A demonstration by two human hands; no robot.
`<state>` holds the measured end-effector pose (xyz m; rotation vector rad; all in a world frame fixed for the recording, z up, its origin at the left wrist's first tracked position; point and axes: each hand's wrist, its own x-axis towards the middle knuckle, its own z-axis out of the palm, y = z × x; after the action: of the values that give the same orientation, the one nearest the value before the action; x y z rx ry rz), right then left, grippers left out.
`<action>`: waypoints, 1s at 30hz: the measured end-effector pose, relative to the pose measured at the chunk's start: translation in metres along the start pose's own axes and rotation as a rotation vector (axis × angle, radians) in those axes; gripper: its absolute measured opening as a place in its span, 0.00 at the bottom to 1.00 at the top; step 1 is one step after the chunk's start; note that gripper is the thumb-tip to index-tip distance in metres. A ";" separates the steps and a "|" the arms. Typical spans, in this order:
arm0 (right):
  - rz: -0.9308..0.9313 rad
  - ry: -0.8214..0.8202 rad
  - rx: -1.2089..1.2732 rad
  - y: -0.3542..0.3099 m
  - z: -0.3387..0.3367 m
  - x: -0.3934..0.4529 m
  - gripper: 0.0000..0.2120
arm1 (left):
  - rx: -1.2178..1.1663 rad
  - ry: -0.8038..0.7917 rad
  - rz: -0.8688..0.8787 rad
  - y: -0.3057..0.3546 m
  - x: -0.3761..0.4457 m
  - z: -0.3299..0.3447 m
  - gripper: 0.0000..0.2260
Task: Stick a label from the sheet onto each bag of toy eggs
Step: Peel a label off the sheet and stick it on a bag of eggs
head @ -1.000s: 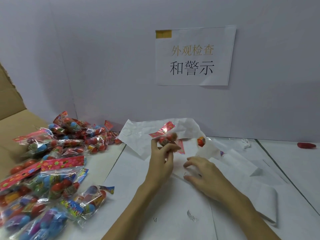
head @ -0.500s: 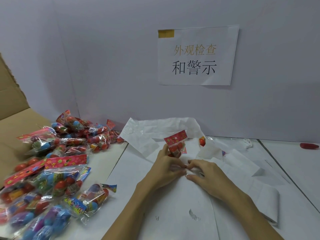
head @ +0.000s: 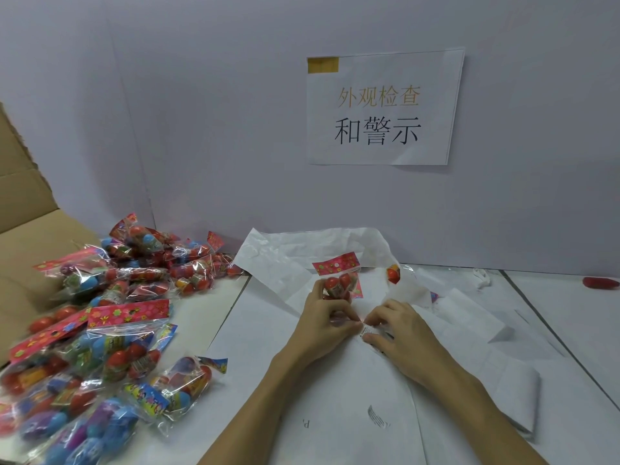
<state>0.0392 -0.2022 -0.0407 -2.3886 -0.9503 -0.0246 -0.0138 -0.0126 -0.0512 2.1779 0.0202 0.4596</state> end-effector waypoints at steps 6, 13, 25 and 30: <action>-0.018 0.016 0.018 -0.003 -0.007 -0.004 0.09 | -0.005 -0.013 0.013 -0.001 0.000 -0.002 0.05; -0.004 0.037 0.101 -0.002 -0.015 -0.009 0.08 | 0.021 -0.007 0.039 -0.002 0.002 -0.002 0.07; 0.005 0.023 0.148 -0.005 -0.017 -0.008 0.10 | 0.014 0.001 0.035 -0.004 0.004 0.000 0.08; -0.022 0.051 0.079 -0.007 -0.013 -0.008 0.07 | 0.024 -0.010 0.018 -0.003 0.003 -0.001 0.09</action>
<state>0.0315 -0.2098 -0.0281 -2.2942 -0.9362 -0.0553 -0.0107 -0.0095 -0.0518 2.2056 0.0010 0.4604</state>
